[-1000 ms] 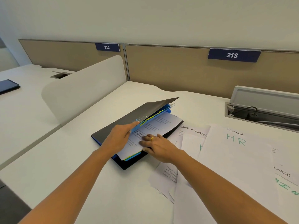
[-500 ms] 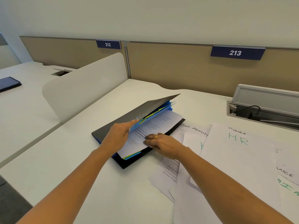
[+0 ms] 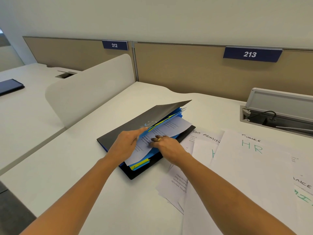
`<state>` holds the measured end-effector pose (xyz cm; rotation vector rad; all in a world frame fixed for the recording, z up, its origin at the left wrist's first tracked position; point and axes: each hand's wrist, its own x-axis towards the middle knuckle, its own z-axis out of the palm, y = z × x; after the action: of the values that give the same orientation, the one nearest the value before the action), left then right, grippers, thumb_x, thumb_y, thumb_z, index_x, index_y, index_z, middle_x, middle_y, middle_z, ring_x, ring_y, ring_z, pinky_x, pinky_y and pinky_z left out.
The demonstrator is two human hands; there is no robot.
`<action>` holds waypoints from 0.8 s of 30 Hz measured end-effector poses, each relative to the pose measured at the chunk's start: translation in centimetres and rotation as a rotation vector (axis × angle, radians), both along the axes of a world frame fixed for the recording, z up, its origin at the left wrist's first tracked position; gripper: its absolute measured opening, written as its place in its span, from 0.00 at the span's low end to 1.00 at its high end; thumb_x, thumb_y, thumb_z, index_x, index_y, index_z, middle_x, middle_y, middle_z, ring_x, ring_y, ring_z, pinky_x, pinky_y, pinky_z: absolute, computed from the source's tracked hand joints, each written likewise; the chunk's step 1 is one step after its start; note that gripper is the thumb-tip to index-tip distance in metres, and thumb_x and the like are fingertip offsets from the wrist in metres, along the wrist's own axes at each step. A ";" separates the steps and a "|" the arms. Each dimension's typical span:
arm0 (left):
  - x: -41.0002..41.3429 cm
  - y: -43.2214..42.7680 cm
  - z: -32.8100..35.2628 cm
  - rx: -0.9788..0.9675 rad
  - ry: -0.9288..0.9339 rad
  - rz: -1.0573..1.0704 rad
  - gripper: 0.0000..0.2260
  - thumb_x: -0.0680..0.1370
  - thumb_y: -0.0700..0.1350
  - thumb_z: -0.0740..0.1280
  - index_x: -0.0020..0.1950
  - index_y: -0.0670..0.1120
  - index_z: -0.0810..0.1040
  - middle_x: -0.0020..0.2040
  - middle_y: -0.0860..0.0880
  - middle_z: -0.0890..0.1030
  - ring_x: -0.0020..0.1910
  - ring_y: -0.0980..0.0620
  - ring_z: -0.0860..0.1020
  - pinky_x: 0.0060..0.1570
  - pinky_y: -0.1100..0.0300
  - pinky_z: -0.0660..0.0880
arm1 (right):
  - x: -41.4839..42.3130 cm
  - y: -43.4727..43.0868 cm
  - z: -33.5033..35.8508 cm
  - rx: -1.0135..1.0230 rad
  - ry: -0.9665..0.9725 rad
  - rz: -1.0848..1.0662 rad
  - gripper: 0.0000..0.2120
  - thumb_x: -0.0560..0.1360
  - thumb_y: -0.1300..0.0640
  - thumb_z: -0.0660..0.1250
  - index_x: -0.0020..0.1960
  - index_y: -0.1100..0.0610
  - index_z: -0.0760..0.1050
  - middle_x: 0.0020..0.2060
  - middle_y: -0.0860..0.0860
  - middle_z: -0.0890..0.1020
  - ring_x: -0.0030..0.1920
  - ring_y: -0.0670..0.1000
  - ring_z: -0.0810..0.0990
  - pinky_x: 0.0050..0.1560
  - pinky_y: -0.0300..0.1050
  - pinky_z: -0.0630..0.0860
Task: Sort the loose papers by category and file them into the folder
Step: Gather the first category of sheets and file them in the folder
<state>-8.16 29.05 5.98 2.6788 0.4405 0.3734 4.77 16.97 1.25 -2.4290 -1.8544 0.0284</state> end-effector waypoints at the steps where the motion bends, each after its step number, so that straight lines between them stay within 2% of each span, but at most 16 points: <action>1: 0.0 0.0 -0.1 -0.004 0.000 -0.001 0.19 0.81 0.40 0.54 0.73 0.51 0.62 0.56 0.40 0.78 0.46 0.47 0.78 0.36 0.62 0.75 | -0.1 0.1 -0.1 -0.011 -0.004 -0.017 0.21 0.81 0.64 0.55 0.72 0.51 0.64 0.73 0.51 0.63 0.74 0.55 0.59 0.71 0.50 0.60; 4: 0.1 -0.2 -0.3 -0.009 0.024 0.009 0.20 0.81 0.41 0.54 0.73 0.52 0.61 0.57 0.41 0.77 0.45 0.50 0.77 0.35 0.68 0.73 | -0.1 0.3 -0.6 -0.046 0.002 -0.013 0.21 0.81 0.64 0.55 0.73 0.54 0.63 0.74 0.54 0.62 0.75 0.56 0.57 0.74 0.51 0.55; 6: 0.2 -0.4 -0.3 -0.006 0.031 0.013 0.20 0.81 0.42 0.54 0.73 0.51 0.61 0.58 0.42 0.76 0.47 0.50 0.78 0.39 0.66 0.75 | 0.0 0.1 -0.9 -0.029 0.027 -0.020 0.21 0.81 0.62 0.56 0.73 0.54 0.63 0.74 0.55 0.62 0.75 0.56 0.56 0.74 0.51 0.53; 8: 0.2 -0.6 -0.3 -0.010 0.029 0.013 0.20 0.81 0.42 0.55 0.73 0.51 0.60 0.58 0.41 0.76 0.50 0.49 0.78 0.42 0.64 0.75 | -0.1 -0.4 -1.0 0.051 0.066 -0.065 0.21 0.81 0.61 0.56 0.73 0.55 0.63 0.73 0.55 0.63 0.74 0.56 0.58 0.73 0.49 0.56; 10: 0.3 -0.8 -0.4 -0.003 0.029 0.019 0.21 0.81 0.42 0.55 0.74 0.51 0.59 0.59 0.41 0.76 0.49 0.51 0.77 0.42 0.66 0.74 | -0.2 -0.9 -1.0 0.240 0.176 -0.211 0.20 0.80 0.59 0.58 0.71 0.57 0.65 0.71 0.55 0.67 0.72 0.54 0.62 0.69 0.45 0.62; 13: 0.3 -1.0 -0.4 -0.001 0.025 0.041 0.21 0.81 0.41 0.55 0.74 0.52 0.59 0.60 0.42 0.76 0.46 0.54 0.72 0.42 0.63 0.74 | -0.3 -1.3 -1.3 0.505 0.420 -0.568 0.22 0.76 0.55 0.66 0.67 0.58 0.66 0.65 0.54 0.70 0.67 0.51 0.67 0.61 0.41 0.68; 16: 0.4 -1.3 -0.4 0.002 0.008 0.044 0.21 0.81 0.40 0.54 0.74 0.51 0.60 0.59 0.41 0.77 0.48 0.49 0.75 0.45 0.58 0.76 | -0.3 -0.9 -1.8 0.597 0.566 -0.714 0.24 0.72 0.54 0.71 0.62 0.58 0.65 0.60 0.55 0.72 0.61 0.52 0.69 0.53 0.41 0.69; 18: 0.5 -1.4 -0.5 0.006 0.018 0.045 0.21 0.81 0.41 0.54 0.74 0.51 0.59 0.61 0.42 0.76 0.53 0.48 0.77 0.46 0.59 0.76 | -0.3 -0.7 -1.7 0.679 0.594 -0.781 0.25 0.69 0.54 0.73 0.60 0.59 0.65 0.58 0.55 0.72 0.59 0.53 0.68 0.49 0.39 0.67; 21: 0.5 -1.5 -0.5 -0.002 0.027 0.049 0.21 0.81 0.42 0.55 0.74 0.51 0.58 0.62 0.43 0.75 0.54 0.49 0.77 0.46 0.62 0.75 | -0.3 -0.3 -1.7 0.655 0.674 -0.846 0.27 0.67 0.53 0.75 0.58 0.59 0.63 0.54 0.55 0.73 0.56 0.53 0.69 0.46 0.42 0.69; 24: 0.5 -1.5 -0.5 -0.009 0.021 0.050 0.21 0.81 0.42 0.54 0.74 0.51 0.58 0.62 0.43 0.75 0.55 0.49 0.77 0.47 0.61 0.76 | -0.3 0.3 -2.1 0.625 0.737 -0.852 0.27 0.67 0.54 0.76 0.57 0.57 0.62 0.53 0.55 0.75 0.54 0.53 0.74 0.45 0.43 0.73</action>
<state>-7.63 27.55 5.49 2.6688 0.5146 0.3569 4.43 17.25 -0.86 -2.1008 -0.3851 0.2114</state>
